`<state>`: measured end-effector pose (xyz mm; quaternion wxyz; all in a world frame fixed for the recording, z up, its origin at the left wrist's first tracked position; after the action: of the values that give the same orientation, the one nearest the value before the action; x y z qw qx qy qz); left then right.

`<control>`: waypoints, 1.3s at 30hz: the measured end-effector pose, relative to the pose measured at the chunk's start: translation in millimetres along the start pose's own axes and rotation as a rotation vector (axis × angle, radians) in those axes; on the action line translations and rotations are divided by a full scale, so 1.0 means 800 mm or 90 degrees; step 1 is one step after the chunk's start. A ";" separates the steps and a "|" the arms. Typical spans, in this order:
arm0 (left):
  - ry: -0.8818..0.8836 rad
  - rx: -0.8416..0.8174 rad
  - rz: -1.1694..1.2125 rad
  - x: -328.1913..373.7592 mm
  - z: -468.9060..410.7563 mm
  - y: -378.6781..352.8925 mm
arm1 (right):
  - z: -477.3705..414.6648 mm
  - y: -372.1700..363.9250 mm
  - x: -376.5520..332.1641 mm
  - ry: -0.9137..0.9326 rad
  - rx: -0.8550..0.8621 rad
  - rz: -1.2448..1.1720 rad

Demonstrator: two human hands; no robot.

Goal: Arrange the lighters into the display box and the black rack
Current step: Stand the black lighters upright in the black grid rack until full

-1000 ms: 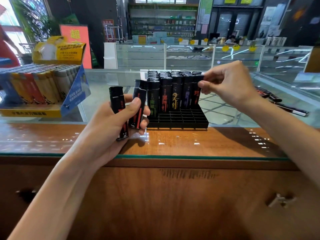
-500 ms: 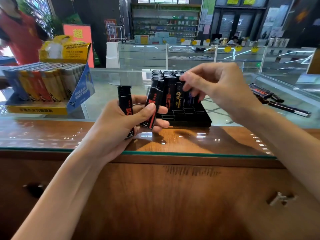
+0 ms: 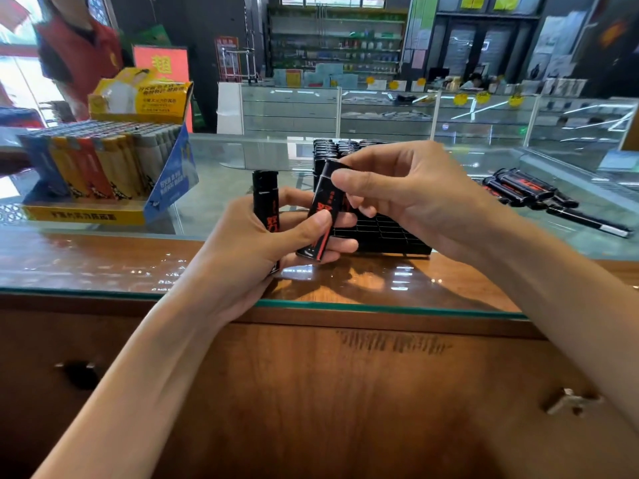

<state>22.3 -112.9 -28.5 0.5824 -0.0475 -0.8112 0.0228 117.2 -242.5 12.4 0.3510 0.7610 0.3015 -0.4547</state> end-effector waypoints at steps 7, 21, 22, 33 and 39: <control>0.003 -0.017 -0.019 0.001 0.001 -0.003 | -0.005 -0.007 -0.001 0.016 0.030 -0.014; 0.025 0.155 -0.018 -0.003 -0.003 0.007 | 0.032 0.119 -0.002 -0.005 0.258 0.105; 0.023 0.154 -0.024 -0.004 -0.004 0.008 | 0.035 0.130 0.000 -0.017 0.280 0.149; 0.040 0.162 0.002 -0.007 -0.010 0.013 | 0.015 0.120 0.008 0.028 0.289 0.358; 0.048 0.146 0.003 -0.008 -0.011 0.015 | 0.008 0.108 0.006 0.058 0.248 0.391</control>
<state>33.2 -101.4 -32.9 0.6140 0.0168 -0.7807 0.1151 183.2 -296.2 28.2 0.3055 0.8882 -0.0179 -0.3427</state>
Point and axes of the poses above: each hand's wrist, its own z-axis away from the middle knuckle, its own y-axis out of the back of the hand, x = y × z, the point moved 3 cm from there along -z, towards the middle knuckle, and after that the axes turned 8 degrees about -x, right-handed, at the moved point
